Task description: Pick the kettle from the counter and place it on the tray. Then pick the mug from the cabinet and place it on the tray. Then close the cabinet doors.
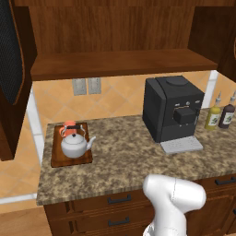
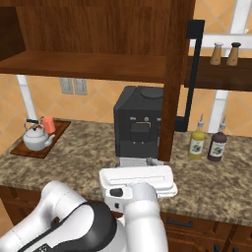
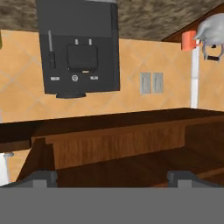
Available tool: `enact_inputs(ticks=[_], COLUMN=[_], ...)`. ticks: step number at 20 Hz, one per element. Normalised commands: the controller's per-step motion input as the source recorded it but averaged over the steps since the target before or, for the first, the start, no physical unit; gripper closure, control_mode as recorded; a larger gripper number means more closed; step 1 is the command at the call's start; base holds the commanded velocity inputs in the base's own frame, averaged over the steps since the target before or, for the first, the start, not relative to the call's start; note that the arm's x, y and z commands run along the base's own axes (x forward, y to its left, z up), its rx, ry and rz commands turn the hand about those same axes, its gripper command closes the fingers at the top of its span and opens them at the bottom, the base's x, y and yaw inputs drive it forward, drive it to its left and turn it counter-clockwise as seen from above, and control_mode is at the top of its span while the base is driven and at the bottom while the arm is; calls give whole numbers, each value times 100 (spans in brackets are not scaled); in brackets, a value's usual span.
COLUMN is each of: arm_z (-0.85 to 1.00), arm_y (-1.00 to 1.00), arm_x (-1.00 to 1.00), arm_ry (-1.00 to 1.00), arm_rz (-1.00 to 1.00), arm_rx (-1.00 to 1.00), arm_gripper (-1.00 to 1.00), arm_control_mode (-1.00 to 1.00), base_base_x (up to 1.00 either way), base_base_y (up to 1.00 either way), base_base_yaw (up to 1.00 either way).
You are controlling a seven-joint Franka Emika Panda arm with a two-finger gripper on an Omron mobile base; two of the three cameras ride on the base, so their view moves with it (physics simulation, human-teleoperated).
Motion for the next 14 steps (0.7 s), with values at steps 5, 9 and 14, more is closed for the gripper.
enact_inputs(ticks=[5, 9, 14], arm_z=[0, -1, 0], arm_y=[-65, -56, -40], arm_x=[29, 16, 25], arm_ry=[0, -10, -19], arm_rz=[2, 2, 11], arm_rx=[8, 10, 11], arm_gripper=[-100, -100, -100], arm_control_mode=[-100, -100, -100], base_base_x=[0, 0, 0], base_base_y=[0, 0, 0], base_base_yaw=[0, 0, 0])
